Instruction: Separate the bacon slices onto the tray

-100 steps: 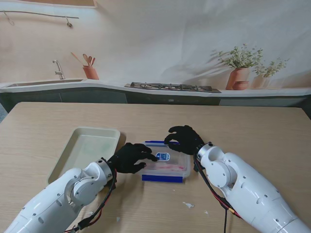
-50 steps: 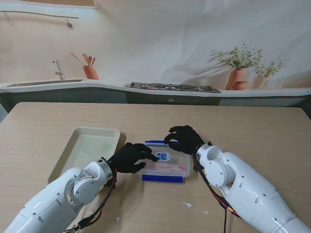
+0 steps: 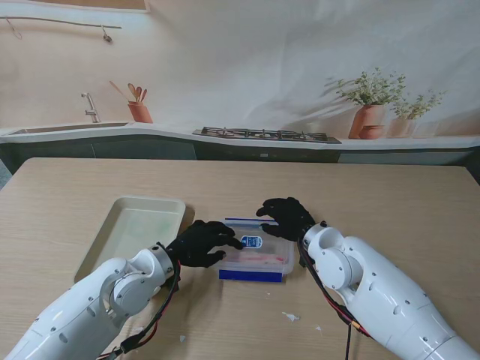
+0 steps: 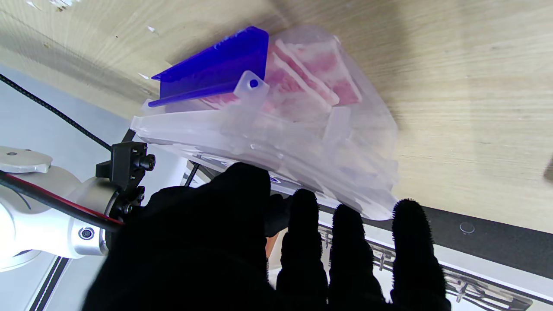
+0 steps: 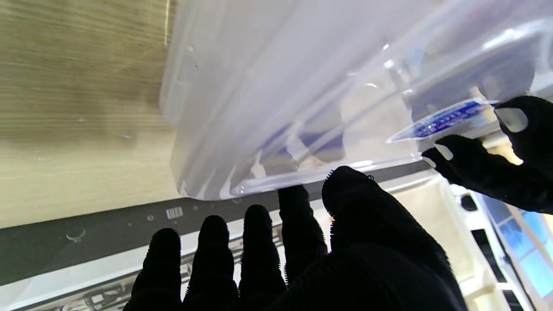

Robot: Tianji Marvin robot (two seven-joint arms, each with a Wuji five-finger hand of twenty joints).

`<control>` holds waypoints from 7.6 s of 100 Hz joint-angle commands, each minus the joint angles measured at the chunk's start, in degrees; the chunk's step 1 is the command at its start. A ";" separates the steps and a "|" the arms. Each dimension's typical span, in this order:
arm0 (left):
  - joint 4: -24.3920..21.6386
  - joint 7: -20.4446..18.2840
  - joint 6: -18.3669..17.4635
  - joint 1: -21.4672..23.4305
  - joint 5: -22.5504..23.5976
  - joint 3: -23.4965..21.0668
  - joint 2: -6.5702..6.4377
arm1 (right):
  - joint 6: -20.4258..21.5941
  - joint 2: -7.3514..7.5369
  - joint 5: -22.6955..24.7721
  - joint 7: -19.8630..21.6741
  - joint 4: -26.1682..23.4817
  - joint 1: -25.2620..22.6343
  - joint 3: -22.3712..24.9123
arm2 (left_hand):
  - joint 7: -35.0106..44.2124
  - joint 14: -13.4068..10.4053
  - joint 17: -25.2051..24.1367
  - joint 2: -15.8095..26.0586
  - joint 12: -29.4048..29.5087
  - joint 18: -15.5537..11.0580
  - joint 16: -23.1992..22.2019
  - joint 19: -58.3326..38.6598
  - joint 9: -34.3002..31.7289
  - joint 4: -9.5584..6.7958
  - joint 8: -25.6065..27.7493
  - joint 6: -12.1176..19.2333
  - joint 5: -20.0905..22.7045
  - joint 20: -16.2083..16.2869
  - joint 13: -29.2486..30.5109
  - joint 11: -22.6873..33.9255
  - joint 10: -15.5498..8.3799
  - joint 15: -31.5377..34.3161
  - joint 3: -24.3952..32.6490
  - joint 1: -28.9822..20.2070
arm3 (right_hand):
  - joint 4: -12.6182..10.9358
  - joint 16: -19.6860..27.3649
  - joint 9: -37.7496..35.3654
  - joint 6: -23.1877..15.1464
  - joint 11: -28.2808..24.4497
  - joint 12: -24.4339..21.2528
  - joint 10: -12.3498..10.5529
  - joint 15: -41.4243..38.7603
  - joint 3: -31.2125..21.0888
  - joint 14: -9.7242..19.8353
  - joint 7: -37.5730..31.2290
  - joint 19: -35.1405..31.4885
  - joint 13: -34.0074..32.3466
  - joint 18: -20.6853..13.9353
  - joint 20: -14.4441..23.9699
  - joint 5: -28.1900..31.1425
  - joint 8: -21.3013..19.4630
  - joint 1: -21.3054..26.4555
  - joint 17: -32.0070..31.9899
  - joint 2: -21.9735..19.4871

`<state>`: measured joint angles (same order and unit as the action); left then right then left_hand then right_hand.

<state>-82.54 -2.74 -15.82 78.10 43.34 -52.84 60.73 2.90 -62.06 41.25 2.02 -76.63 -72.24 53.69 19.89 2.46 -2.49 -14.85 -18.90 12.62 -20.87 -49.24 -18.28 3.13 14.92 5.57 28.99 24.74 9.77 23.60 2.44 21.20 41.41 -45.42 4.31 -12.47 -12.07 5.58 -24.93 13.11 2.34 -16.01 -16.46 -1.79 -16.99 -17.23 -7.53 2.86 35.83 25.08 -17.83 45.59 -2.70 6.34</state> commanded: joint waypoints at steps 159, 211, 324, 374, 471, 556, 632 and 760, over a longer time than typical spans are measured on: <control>-6.05 11.10 7.80 10.57 5.31 -14.13 1.88 | 9.13 0.22 6.17 -4.89 -15.24 -18.78 21.69 | 13.99 10.09 -3.52 2.62 -1.97 7.64 -7.00 42.45 -14.76 -0.56 12.22 -17.00 25.47 2.45 4.31 1.26 6.02 0.99 -21.22 12.31 | -1.47 -2.45 -7.41 4.26 -11.19 5.11 3.73 -5.26 4.18 -2.20 -8.62 -0.26 -1.40 0.38 0.76 20.33 -14.23 -7.37 0.02 0.05; -5.18 3.82 9.47 8.51 3.41 -10.17 0.97 | 1.45 1.56 6.94 5.50 -17.52 -19.07 20.61 | 6.44 8.46 -3.20 2.31 0.42 6.77 -6.13 44.77 -10.69 -0.75 7.12 -14.46 25.56 1.57 1.76 -0.55 4.58 -1.29 -21.32 10.10 | -1.31 -2.14 -6.02 6.13 -9.01 4.44 3.22 -4.63 6.96 -2.25 -8.47 -0.49 0.20 -0.12 1.22 24.09 -15.15 -6.73 -0.81 -3.00; -3.52 -0.24 10.78 6.55 0.49 -6.97 0.66 | -4.22 2.06 1.59 12.18 -16.45 -16.43 16.42 | 0.56 8.27 -3.31 2.15 0.84 6.67 -6.46 44.22 -5.94 -0.60 1.01 -10.86 17.10 2.33 1.44 -1.18 3.91 -1.47 -19.11 8.64 | -2.09 -0.85 -4.38 7.88 -7.48 3.80 3.19 -2.31 15.73 -1.89 -3.70 -0.52 0.64 -0.64 1.74 21.95 -12.16 -4.03 -1.13 -6.71; -3.41 0.18 9.75 6.55 -0.15 -7.09 0.78 | -4.36 1.93 -1.10 12.61 -16.58 -16.21 16.16 | 0.82 8.04 -3.24 2.07 1.02 6.51 -6.38 44.03 -5.11 -0.53 -0.07 -9.52 15.87 2.71 1.30 -1.34 3.66 -1.72 -18.75 8.54 | -2.31 -0.92 -4.38 7.73 -7.61 3.85 3.31 -2.42 16.98 -1.95 -3.68 -0.63 0.66 -0.69 1.86 21.75 -12.04 -2.49 -0.82 -7.00; -3.37 2.17 7.77 7.08 -1.18 -7.82 1.18 | -1.94 1.71 -1.44 11.07 -17.17 -16.91 17.15 | 1.06 8.12 -2.89 1.52 1.12 6.57 -6.16 43.91 -4.18 -0.49 -0.60 -8.64 15.00 3.06 1.05 -1.46 3.30 -1.65 -17.62 8.83 | -2.37 -1.41 -4.76 7.59 -7.82 3.94 3.56 -3.39 16.98 -2.09 -3.52 -0.81 0.63 -0.39 1.89 21.41 -11.83 -2.00 -0.07 -6.74; -3.99 2.16 6.87 7.43 -1.74 -7.89 1.22 | -9.53 -0.44 -10.65 5.48 -18.62 -18.19 17.10 | 1.40 8.12 -2.55 1.44 1.29 6.66 -5.83 43.86 -2.90 -0.43 -0.43 -6.87 13.96 3.08 0.79 -1.67 2.77 -2.03 -17.41 8.98 | -3.09 -2.10 -3.94 8.72 -9.25 4.58 4.08 -4.83 14.19 -3.21 -3.22 -1.15 0.76 -0.01 2.08 20.32 -11.80 2.26 0.16 -2.84; -4.27 1.63 7.04 7.52 -1.71 -7.95 1.13 | -14.76 -2.50 -21.96 1.78 -21.24 -19.35 17.43 | 1.56 7.93 -2.51 1.30 1.33 6.63 -5.82 43.83 -2.47 -0.47 -0.33 -6.15 13.41 3.11 0.66 -1.68 2.48 -2.13 -17.40 8.78 | -0.94 -8.13 -8.76 5.71 -17.25 7.64 8.75 -17.34 -7.90 -7.85 -2.45 -4.34 -3.85 1.95 4.94 16.32 -12.62 -6.00 3.23 4.65; -4.11 1.17 6.51 7.31 -1.06 -7.55 0.93 | -24.52 -2.95 -22.89 1.57 -23.99 -19.37 16.22 | 1.66 7.70 -2.51 1.20 1.39 6.57 -5.82 43.83 -1.48 -0.50 -0.19 -4.87 12.24 3.12 0.15 -1.69 2.14 -2.27 -17.39 8.69 | 0.44 -12.99 -24.75 5.40 -23.85 10.71 11.21 -27.05 -18.90 -13.26 -2.26 -4.93 -19.65 6.17 3.89 6.68 -12.30 -7.08 8.50 14.25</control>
<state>-85.93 -0.36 -9.01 85.24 42.34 -61.01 61.19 -21.39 -64.22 18.88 2.66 -99.96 -91.27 70.56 24.81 11.18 -4.69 -13.77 -18.36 20.36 -27.55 -7.07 -21.92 3.07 15.58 -10.36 44.50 26.97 12.03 22.39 6.40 19.54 23.22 -35.91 4.31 -24.51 -26.15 26.20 -39.79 20.76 10.99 -41.65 -33.56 -13.89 -26.34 -20.83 -25.55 8.60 39.25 41.58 -30.25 39.84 5.02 18.95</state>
